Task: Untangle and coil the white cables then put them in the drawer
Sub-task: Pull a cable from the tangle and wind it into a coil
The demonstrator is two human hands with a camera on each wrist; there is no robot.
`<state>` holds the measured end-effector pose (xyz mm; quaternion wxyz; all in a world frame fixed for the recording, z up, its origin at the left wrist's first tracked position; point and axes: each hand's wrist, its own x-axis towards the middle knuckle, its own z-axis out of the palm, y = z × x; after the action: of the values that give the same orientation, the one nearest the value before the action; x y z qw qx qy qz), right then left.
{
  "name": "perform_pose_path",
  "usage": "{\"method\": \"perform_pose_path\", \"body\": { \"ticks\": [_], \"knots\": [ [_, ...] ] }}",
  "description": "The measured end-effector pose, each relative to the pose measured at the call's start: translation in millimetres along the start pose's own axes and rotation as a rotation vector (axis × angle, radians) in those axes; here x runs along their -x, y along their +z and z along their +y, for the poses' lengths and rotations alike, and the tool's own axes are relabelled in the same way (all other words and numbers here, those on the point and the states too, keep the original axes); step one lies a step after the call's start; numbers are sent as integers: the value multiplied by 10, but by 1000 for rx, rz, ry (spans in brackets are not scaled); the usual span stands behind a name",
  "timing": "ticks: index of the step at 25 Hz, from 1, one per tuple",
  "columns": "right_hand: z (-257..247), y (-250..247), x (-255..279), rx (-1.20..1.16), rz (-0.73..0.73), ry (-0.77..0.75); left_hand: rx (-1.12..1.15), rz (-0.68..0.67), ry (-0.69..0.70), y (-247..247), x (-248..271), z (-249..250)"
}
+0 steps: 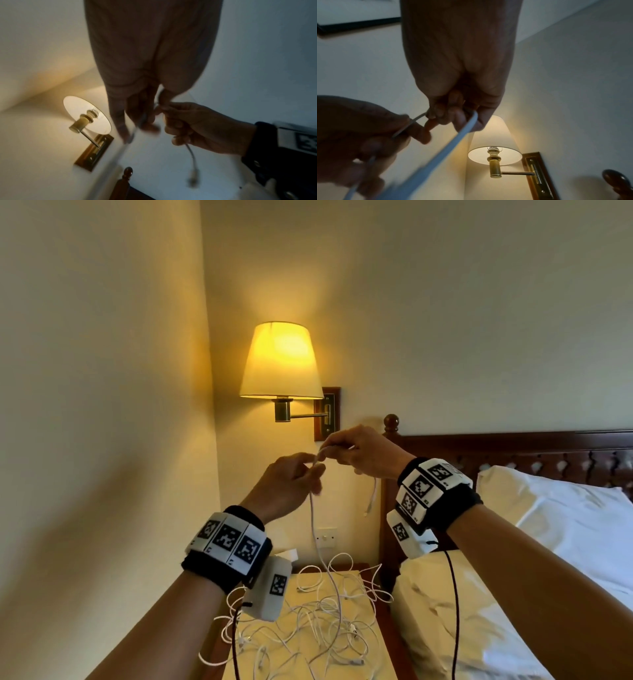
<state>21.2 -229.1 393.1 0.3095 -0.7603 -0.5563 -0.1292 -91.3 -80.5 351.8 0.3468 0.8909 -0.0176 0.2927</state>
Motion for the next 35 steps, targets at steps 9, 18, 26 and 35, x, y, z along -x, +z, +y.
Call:
{"method": "perform_pose_path", "body": {
  "ticks": [9,18,26,35],
  "knots": [
    [28,-290,54,-392,174,135,26,551,48,-315,-75,92],
    [-254,-141,-128,-46,239,-48,163,211,80,3,-87,142],
    [-247,-151,-99,-215,382,22,264,96,43,106,-86,22],
    [-108,32,-35,-622,292,192,665,8,44,192,-70,84]
  ]
}}
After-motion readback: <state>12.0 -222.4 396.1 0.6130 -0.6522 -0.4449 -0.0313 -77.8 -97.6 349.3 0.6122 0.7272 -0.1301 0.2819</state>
